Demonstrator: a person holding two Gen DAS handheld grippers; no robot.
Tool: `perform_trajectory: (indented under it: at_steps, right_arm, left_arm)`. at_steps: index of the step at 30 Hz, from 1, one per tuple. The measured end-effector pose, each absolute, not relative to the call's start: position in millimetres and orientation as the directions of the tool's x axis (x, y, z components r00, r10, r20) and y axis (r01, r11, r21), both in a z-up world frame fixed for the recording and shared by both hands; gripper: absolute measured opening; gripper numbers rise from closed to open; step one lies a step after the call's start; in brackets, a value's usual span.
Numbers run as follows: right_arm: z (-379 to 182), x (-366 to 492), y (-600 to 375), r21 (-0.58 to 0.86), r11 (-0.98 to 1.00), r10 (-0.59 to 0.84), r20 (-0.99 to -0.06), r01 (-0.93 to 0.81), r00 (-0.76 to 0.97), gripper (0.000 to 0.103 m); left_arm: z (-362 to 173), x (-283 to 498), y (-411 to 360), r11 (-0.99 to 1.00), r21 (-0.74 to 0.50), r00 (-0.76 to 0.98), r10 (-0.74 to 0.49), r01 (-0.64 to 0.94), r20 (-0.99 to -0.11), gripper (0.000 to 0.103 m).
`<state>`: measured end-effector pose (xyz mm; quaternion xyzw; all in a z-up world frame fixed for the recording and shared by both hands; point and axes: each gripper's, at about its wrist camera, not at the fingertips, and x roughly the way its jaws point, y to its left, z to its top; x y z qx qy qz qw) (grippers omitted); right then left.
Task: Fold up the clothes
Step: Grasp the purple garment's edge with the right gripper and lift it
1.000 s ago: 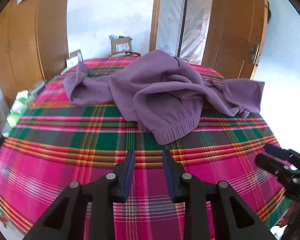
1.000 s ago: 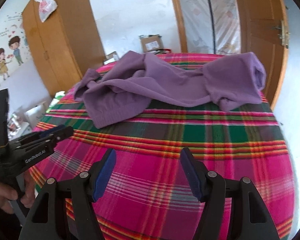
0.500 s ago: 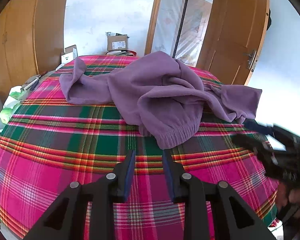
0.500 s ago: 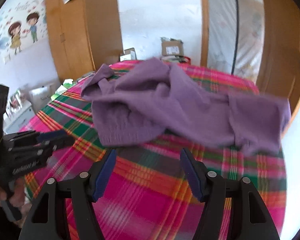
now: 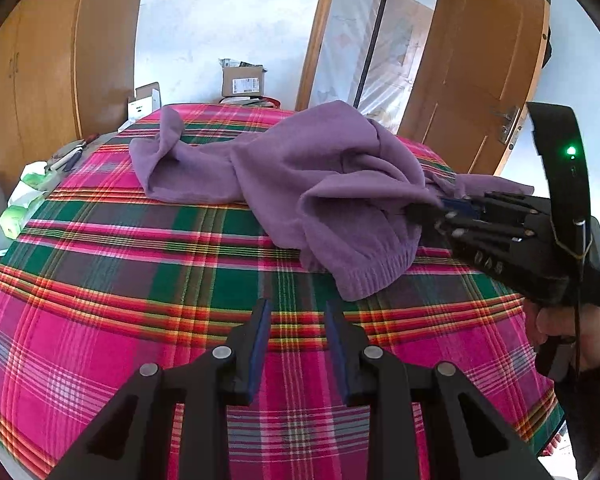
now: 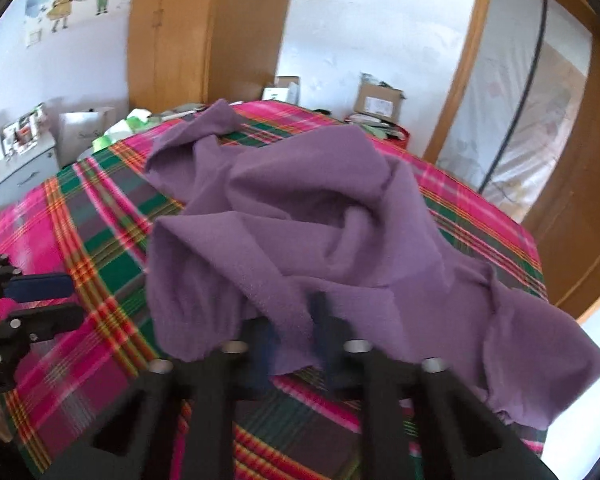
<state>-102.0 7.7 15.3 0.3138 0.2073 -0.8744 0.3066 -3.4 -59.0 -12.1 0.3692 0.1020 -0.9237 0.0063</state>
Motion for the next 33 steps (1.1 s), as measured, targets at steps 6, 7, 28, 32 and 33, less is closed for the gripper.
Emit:
perform_trajectory:
  at_steps: [6, 7, 28, 32, 33]
  right_arm:
    - [33.1, -92.0, 33.9, -0.102, -0.757, -0.451, -0.633, 0.645, -0.629, 0.006]
    - [37.7, -87.8, 39.1, -0.096, -0.761, -0.457, -0.622, 0.641, -0.636, 0.005]
    - [128.9, 3.3, 164.1, 0.070, -0.829, -0.532, -0.404, 0.555, -0.744, 0.005]
    - [115.4, -20.8, 179.3, 0.012, -0.887, -0.415, -0.463, 0.462, -0.783, 0.008]
    - [107.3, -29.9, 184.4, 0.008, -0.906, -0.372, -0.493, 0.423, -0.786, 0.012]
  left_arm:
    - [-12.5, -1.8, -55.8, -0.979, -0.188, -0.724, 0.070, 0.083, -0.686, 0.029]
    - [-11.9, -1.0, -54.4, -0.979, -0.185, -0.725, 0.069, 0.082, -0.686, 0.029]
    - [-2.2, 11.3, -31.0, -0.986, -0.155, -0.739, 0.063, 0.057, -0.671, 0.029]
    - [-3.6, 8.2, -28.8, -0.986, -0.159, -0.731, 0.078, 0.042, -0.678, 0.029]
    - [-4.0, 6.1, -28.8, -0.986, -0.161, -0.728, 0.085, 0.034, -0.680, 0.029]
